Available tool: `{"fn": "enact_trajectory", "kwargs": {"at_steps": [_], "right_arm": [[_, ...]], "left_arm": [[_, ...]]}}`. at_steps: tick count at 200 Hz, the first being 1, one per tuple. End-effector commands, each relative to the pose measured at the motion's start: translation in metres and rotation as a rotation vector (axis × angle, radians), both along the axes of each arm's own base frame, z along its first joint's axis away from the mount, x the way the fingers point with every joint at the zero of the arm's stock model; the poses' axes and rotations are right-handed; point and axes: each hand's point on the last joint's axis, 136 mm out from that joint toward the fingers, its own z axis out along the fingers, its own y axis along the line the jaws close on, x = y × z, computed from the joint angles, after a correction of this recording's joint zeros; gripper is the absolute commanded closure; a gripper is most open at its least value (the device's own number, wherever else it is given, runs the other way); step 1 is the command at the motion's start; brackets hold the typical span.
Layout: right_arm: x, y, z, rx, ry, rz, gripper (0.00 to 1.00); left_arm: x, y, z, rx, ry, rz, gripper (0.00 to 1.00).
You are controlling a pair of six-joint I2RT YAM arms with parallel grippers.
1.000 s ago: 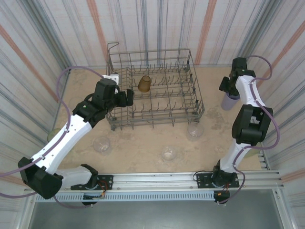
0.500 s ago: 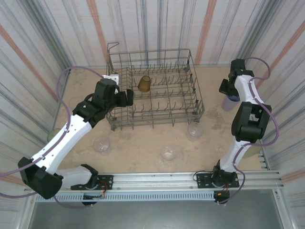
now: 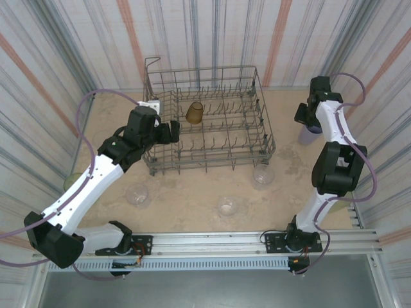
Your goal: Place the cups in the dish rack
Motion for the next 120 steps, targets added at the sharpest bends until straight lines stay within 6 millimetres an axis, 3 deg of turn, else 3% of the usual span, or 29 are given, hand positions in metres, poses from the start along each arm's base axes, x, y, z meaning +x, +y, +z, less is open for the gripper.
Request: {"fn": "enact_trajectory", "kwargs": {"at_steps": [1,81,120], "right_arm": [[-0.003,0.008,0.043,0.013,-0.091,-0.005,1.00],[0.001,0.042,0.124,0.016,-0.240,0.073,1.00],[-0.003,0.084,0.156,0.074,-0.340,0.171,1.00]], "left_arm": [[-0.003,0.009,0.002,0.002,-0.001,0.027,0.01],[-0.003,0.012,0.006,-0.001,-0.007,0.046,0.01],[-0.004,0.019,0.010,0.009,-0.007,0.082,0.01]]}}
